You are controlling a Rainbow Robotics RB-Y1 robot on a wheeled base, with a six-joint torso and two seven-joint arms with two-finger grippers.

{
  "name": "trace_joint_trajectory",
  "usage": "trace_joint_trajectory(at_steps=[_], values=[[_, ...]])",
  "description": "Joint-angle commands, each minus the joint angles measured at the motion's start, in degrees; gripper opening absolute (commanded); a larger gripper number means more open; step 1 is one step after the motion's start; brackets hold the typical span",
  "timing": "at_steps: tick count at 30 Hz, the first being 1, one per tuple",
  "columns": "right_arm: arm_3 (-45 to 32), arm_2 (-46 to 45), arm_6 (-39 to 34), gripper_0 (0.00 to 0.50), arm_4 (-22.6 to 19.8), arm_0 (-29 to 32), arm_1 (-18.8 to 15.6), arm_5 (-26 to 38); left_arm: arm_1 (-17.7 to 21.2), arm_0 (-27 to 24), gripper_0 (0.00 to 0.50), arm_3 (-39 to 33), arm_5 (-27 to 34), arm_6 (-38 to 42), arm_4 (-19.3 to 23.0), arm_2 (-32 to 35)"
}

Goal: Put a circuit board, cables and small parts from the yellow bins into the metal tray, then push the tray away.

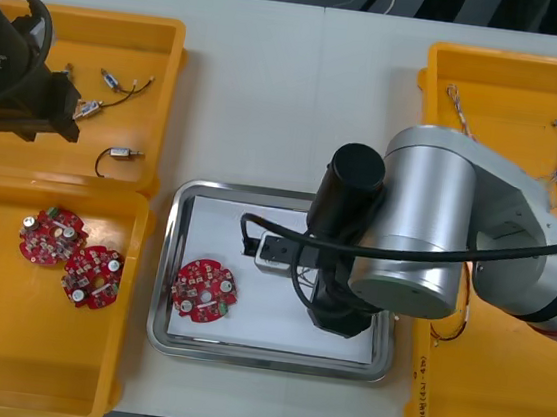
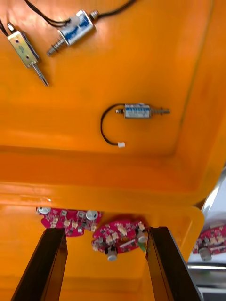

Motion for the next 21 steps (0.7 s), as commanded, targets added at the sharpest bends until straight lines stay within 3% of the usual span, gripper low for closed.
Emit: trace_joint_trajectory(at_steps=[1, 15, 21], values=[[1.28, 3.09, 3.14, 0.000, 2.22, -1.35, 2.34, -1.98, 2.36, -1.19, 0.500, 1.96, -3.08, -11.78, -1.43, 1.80], [5.76, 5.46, 2.18, 0.000, 3.98, 2.25, 3.04, -4.97, 2.27, -1.63, 0.500, 3.11, -8.18, -28.21, -1.61, 1.71], [6.38, 5.37, 1.47, 0.000, 5.47, 5.24, 3.48, -5.32, 2.44, -2.95, 0.500, 6.53, -8.00, -34.98, 2.08, 1.71]])
